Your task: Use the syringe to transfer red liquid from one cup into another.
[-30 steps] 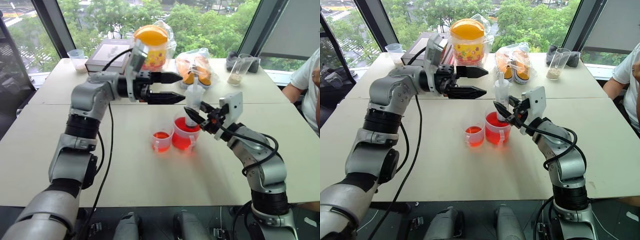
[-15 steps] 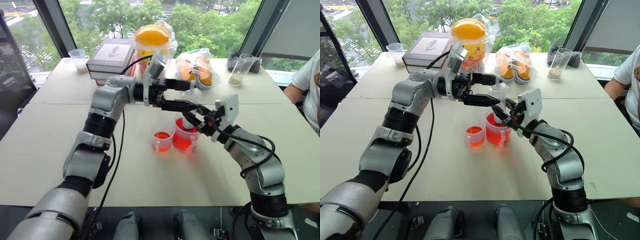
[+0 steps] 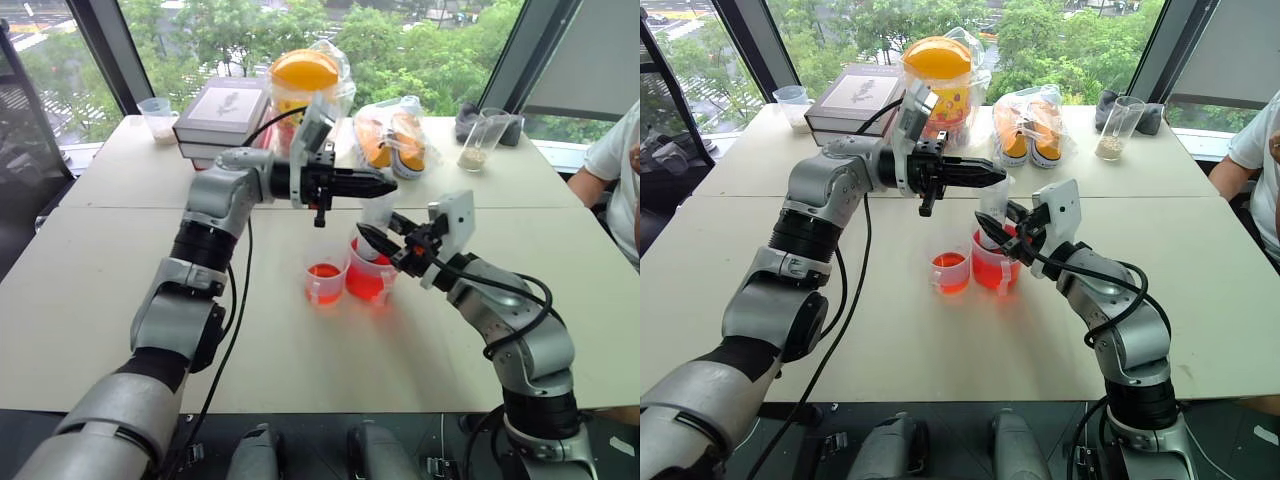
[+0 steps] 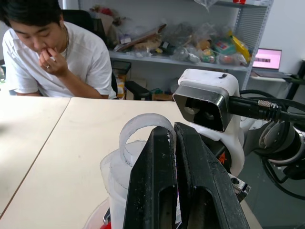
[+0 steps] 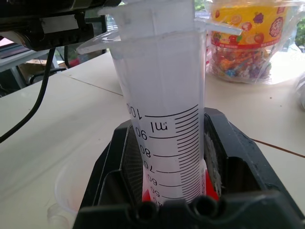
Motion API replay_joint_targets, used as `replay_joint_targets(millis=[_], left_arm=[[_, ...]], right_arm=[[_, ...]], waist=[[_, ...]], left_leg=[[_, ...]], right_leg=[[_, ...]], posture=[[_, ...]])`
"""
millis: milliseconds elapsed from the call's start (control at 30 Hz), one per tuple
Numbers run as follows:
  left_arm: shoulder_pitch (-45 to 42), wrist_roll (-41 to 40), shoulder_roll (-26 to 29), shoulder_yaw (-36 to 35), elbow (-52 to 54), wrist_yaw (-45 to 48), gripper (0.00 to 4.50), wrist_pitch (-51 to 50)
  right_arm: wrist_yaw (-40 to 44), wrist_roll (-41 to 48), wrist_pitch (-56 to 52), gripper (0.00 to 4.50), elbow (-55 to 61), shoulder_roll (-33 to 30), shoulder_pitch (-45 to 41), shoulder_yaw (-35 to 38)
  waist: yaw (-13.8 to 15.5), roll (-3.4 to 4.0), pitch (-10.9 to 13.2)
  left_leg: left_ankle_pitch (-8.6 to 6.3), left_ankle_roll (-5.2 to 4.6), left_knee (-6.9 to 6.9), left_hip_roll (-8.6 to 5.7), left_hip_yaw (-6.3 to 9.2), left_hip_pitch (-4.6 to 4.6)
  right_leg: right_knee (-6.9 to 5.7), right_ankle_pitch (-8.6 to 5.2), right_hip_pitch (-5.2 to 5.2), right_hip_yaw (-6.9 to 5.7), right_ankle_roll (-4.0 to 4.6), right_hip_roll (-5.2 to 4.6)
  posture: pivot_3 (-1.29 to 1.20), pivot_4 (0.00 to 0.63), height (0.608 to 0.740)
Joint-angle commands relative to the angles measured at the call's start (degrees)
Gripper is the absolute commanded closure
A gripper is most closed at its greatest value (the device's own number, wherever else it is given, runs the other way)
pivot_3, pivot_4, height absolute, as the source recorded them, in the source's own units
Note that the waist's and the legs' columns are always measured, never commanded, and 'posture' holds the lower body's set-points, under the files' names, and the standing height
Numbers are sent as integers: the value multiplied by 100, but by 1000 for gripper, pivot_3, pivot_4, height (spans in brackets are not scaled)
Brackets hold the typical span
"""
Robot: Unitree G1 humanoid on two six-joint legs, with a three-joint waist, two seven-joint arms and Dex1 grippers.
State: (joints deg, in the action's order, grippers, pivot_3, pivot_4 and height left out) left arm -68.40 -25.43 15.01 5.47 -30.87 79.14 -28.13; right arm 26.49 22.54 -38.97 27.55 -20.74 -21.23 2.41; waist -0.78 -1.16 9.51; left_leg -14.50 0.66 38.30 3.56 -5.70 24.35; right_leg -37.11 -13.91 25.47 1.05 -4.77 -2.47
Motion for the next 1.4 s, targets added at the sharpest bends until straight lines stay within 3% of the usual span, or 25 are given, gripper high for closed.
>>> replay_joint_targets(millis=[33, 533, 1400], left_arm=[[-428, -133, 3, -279, 38, -33, 4483, 127], [-841, -57, 69, -465, -513, -113, 4483, 464], [-856, -73, 41, -513, -522, -100, 4483, 477]], right_arm=[[8, 114, -160, 3120, 107, -76, 48, -48], [70, 35, -142, 3120, -112, -255, 367, -247], [69, 172, -355, 3120, 115, -329, 56, -161]], waist=[[-1, 0, 0], [-3, -1, 0], [-2, -1, 0]], left_leg=[[0, 0, 0, 0, 0, 0], [0, 0, 0, 0, 0, 0], [0, 0, 0, 0, 1, 1]], right_leg=[[0, 0, 0, 0, 0, 0], [0, 0, 0, 0, 0, 0], [0, 0, 0, 0, 0, 0]], posture=[[0, 150, 740], [0, 150, 740], [0, 150, 740]])
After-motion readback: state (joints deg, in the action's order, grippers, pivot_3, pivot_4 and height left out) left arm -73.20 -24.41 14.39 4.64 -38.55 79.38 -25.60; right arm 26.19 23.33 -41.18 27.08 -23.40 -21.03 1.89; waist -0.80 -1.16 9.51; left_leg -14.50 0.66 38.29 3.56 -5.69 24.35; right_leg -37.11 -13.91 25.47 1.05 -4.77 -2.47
